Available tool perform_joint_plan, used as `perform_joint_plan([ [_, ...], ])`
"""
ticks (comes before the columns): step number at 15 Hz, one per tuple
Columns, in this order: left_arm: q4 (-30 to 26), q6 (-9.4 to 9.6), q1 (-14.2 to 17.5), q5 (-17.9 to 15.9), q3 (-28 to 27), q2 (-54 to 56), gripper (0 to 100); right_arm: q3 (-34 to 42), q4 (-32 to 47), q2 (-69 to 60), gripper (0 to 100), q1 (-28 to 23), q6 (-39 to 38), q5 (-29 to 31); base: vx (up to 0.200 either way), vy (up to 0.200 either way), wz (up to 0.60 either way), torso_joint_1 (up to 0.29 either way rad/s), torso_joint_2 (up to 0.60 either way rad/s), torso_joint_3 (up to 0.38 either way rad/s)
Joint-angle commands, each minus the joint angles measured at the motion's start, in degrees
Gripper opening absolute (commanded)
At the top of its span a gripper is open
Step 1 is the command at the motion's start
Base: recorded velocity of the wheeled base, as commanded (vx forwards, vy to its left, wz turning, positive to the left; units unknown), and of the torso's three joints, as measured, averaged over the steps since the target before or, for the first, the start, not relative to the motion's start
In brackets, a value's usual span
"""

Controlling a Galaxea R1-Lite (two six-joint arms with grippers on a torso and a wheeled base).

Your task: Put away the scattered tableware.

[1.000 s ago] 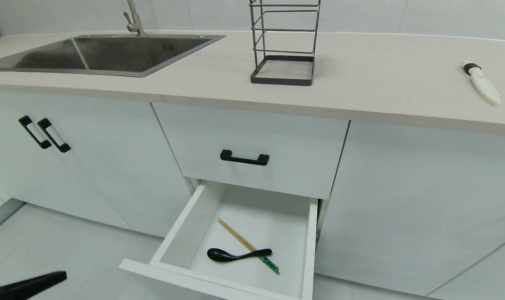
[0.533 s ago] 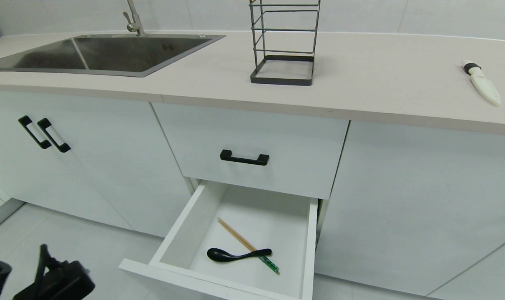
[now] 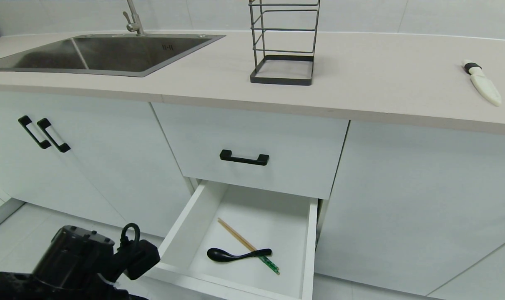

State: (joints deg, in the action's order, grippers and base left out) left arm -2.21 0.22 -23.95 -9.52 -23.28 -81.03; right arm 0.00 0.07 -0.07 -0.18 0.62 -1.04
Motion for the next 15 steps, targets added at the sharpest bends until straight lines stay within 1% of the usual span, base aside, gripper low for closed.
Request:
perform_joint_plan([
  [1, 3.61, -1.98, -0.57, 3.10, -1.06, -6.24, 100, 0.00, 0.01, 0.07, 100, 0.01, -0.01, -0.02, 0.000, 0.000, 0.00, 0.000, 0.00, 0.000],
  [4, 6.86, -2.24, -1.71, 4.25, -1.68, -8.09, 100, 0.00, 0.01, 0.07, 100, 0.01, -0.01, -0.02, 0.000, 0.000, 0.00, 0.000, 0.00, 0.000],
  [5, 7.74, -2.50, -1.71, 5.65, -1.94, -8.88, 100, 0.00, 0.01, 0.07, 100, 0.01, -0.01, -0.02, 0.000, 0.000, 0.00, 0.000, 0.00, 0.000],
  [6, 10.29, -3.91, -1.80, 6.44, -1.94, -9.58, 100, 0.00, 0.01, 0.07, 100, 0.01, -0.01, -0.02, 0.000, 0.000, 0.00, 0.000, 0.00, 0.000],
  [8, 13.19, -4.97, -2.68, 6.27, -1.85, -10.11, 100, 0.00, 0.01, 0.07, 100, 0.01, -0.01, -0.02, 0.000, 0.000, 0.00, 0.000, 0.00, 0.000],
  [9, 14.25, -5.05, -2.68, 6.27, -1.85, -10.55, 100, 0.00, 0.01, 0.07, 100, 0.01, -0.01, -0.02, 0.000, 0.000, 0.00, 0.000, 0.00, 0.000],
  [15, 29.89, -4.97, -2.59, 6.53, -1.94, -18.11, 100, 0.00, 0.01, 0.07, 100, 0.01, -0.18, -0.02, 0.000, 0.000, 0.00, 0.000, 0.00, 0.000],
])
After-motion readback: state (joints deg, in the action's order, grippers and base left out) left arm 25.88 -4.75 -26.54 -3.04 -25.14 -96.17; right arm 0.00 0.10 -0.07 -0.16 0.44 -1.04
